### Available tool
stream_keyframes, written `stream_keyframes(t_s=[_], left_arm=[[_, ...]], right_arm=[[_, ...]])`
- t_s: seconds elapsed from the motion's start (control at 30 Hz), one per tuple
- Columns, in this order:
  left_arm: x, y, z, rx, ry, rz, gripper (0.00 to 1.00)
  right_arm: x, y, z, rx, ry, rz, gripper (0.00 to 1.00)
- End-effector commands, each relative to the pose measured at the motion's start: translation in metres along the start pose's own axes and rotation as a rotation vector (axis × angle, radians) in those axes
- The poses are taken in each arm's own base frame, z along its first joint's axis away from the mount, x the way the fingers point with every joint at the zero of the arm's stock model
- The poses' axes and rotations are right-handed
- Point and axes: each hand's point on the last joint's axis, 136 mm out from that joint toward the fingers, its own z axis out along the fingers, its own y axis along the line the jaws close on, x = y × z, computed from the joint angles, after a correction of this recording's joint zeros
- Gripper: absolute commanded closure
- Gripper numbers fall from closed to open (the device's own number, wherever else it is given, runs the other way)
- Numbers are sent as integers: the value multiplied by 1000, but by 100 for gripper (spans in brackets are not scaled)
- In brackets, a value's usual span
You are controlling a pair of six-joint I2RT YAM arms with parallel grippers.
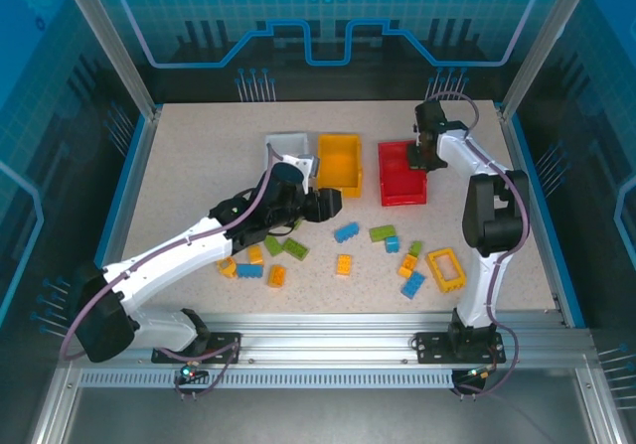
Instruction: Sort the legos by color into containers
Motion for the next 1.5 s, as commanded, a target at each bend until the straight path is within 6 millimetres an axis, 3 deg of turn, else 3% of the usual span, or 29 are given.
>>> stream_keyframes(t_s=[0.0, 0.27, 0.43, 0.5, 0.6, 0.67, 0.77, 0.93, 1.07, 1.23, 1.37, 1.47], left_arm=[[1, 5, -7, -10, -7, -34, 39], [6, 5, -3, -10, 8, -45, 40], [10, 3, 3, -6, 21, -45, 40], [12, 1, 5, -3, 28, -45, 39], [14, -4, 7, 6, 37, -41, 39], [16, -7, 8, 11, 40, -41, 39], [21, -14, 7, 29, 38, -38, 39], [43, -39, 6, 108, 29, -46, 39], [71, -64, 5, 165, 54, -20, 39], [91, -68, 5, 177, 89, -19, 39], [94, -67, 4, 178, 97, -21, 39], [94, -67, 2, 178, 98, -15, 40]], right_arm=[[-4, 7, -4, -50, -22, 48, 90], [-6, 22, 7, -93, 3, 57, 86], [-7, 24, 8, -100, 13, 43, 74], [-7, 21, 6, -86, 12, 40, 64], [-9, 9, -9, -42, -11, 58, 49], [-11, -3, -32, -2, -52, 83, 40], [0, -20, -70, 78, -115, 140, 35], [65, -36, -116, 191, -159, 268, 33], [140, -33, -126, 122, -86, 385, 35], [227, -26, -122, 74, 85, 449, 38], [260, -23, -114, 59, 160, 463, 38], [273, -21, -104, 67, 208, 442, 40]])
